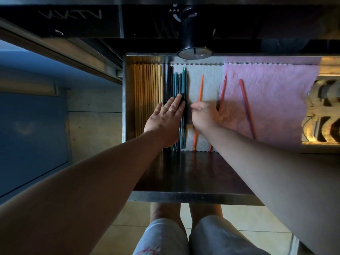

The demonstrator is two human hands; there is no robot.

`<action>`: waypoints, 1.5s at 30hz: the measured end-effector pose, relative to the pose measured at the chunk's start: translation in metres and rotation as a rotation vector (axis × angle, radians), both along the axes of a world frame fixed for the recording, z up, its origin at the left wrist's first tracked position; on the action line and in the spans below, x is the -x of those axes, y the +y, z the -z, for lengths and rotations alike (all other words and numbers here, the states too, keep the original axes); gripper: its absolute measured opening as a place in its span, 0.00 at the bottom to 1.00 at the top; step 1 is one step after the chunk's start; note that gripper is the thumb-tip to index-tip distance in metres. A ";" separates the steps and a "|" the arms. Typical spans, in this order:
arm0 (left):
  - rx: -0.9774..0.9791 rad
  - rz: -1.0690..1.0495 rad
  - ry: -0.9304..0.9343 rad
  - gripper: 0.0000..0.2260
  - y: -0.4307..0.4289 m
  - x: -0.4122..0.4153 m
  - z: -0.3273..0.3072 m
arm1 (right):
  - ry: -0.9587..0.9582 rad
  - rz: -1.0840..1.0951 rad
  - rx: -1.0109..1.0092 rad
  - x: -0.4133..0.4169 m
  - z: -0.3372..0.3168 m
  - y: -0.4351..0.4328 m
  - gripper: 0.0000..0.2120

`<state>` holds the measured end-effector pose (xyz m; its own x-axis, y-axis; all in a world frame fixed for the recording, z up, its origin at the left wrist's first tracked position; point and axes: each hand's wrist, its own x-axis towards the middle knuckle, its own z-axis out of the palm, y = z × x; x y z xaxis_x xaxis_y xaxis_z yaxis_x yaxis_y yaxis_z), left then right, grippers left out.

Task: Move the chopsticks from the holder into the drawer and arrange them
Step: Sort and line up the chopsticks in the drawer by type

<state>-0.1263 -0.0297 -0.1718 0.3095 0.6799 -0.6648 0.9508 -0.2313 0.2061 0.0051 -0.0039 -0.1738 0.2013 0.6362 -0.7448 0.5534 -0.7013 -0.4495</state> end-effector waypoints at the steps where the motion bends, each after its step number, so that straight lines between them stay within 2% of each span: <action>1: -0.005 -0.032 0.004 0.36 -0.001 0.001 -0.001 | -0.004 -0.026 -0.017 0.001 -0.001 0.000 0.15; 6: 0.039 -0.089 0.024 0.36 -0.006 0.000 -0.002 | 0.030 -0.108 -0.077 0.007 -0.001 0.004 0.15; 14: 0.092 -0.159 0.010 0.34 -0.012 0.001 -0.007 | -0.210 -0.213 -0.254 0.017 0.011 0.020 0.10; 19: 0.092 -0.184 -0.013 0.34 -0.013 0.002 -0.006 | -0.211 -0.253 -0.302 0.019 0.013 0.017 0.07; 22: 0.100 -0.181 -0.016 0.34 -0.013 0.004 -0.005 | -0.215 -0.257 -0.282 0.022 0.012 0.015 0.08; 28: 0.118 -0.171 -0.023 0.37 -0.011 0.010 -0.006 | -0.389 -0.370 -0.214 0.029 0.015 0.022 0.13; 31: 0.122 -0.172 -0.029 0.38 -0.010 0.012 -0.006 | -0.423 -0.370 -0.191 0.034 0.021 0.020 0.12; 37: 0.134 -0.177 -0.035 0.39 -0.007 0.014 -0.006 | -0.267 -0.068 -0.098 0.039 0.020 0.030 0.12; 45: 0.086 -0.169 -0.036 0.33 -0.005 0.015 -0.008 | -0.167 -0.055 -0.142 0.024 0.003 0.023 0.09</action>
